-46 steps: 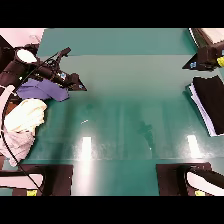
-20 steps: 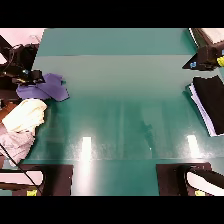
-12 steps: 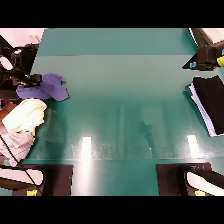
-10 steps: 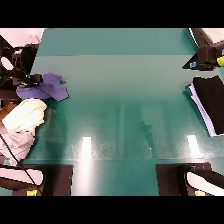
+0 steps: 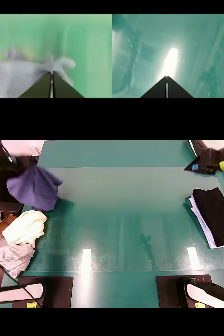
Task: Fold the shirts.
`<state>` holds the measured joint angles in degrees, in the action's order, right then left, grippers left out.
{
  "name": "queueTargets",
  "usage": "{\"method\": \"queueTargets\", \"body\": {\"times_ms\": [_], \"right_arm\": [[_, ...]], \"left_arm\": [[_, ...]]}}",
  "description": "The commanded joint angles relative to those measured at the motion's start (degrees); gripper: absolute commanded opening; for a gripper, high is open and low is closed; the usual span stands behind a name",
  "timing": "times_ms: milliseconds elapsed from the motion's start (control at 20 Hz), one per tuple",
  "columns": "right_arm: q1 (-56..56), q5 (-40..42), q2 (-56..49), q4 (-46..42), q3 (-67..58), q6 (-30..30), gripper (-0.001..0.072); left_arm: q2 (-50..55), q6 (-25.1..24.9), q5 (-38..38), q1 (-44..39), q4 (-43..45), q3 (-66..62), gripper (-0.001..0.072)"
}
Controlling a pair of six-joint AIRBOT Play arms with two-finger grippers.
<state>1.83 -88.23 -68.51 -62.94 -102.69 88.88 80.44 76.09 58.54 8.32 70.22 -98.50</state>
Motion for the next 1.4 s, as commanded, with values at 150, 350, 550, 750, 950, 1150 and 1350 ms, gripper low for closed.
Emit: {"method": "queueTargets", "body": {"times_ms": [150, 350, 550, 750, 950, 1150, 1350], "right_arm": [[0.1, 6.6, 0.0, 0.0, -9.6, 0.0, 0.0015], [0.1, 6.6, 0.1, -0.1, -14.7, 0.0, 0.0015], [0.1, 6.9, 2.5, -0.1, -11.1, 0.0, 0.0015], [0.1, 6.5, 5.7, -0.2, -3.1, 0.0, 0.0016], [0.0, 5.0, 8.6, 0.1, 8.2, 0.0, 0.0036], [-1.1, 4.9, 11.6, 0.5, 23.8, 0.0, 0.0418], [-5.9, 8.5, 14.6, 0.5, 41.6, 0.0, 0.0418]], "left_arm": [[-10.4, -10.3, 9.0, -13.5, -23.3, -21.7, 0.0024], [-13.7, -14.2, 8.2, -22.9, -32.5, -22.3, 0.0024], [-13.5, -14.1, 5.3, -27.2, -32.0, -18.5, 0.0024], [-13.4, -6.2, 5.2, -27.2, -12.3, -9.8, 0.0024], [-12.5, 2.2, 8.2, -27.0, 7.3, 2.1, 0.0025], [-10.0, 3.7, 9.1, -27.0, 10.6, 12.9, 0.0025], [-8.9, 3.7, 8.9, -27.0, 10.6, 15.3, 0.0025]]}}
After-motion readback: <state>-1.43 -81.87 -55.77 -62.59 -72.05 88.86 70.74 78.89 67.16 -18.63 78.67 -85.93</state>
